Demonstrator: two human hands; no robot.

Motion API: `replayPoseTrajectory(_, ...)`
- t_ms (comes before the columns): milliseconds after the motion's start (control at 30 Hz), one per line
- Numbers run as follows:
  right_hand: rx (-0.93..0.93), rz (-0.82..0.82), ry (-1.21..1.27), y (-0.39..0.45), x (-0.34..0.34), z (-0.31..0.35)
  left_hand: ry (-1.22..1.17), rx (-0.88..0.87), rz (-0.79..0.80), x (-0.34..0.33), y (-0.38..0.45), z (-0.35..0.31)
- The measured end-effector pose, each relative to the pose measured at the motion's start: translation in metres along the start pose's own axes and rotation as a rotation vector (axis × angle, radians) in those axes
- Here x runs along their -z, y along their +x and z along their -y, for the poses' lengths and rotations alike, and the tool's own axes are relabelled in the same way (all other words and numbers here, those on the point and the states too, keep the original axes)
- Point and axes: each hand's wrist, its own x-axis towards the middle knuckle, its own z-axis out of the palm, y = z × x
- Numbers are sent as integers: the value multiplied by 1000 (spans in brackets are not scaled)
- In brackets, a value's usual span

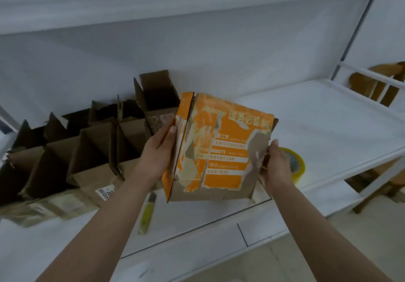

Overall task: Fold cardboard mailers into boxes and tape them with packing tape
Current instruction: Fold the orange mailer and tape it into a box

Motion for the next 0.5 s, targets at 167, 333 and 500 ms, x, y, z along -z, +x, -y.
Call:
replayPoseTrajectory(167,-41,97,33,3,-1,-5,-214,272,118,12,-7,-4)
replayPoseTrajectory(333,-127,262,176,0,-3,-2,-413,372,213,22,-6,12)
replayPoseTrajectory(500,-188,386,301,-4,-4,5,-517,404,278,11,-13,34)
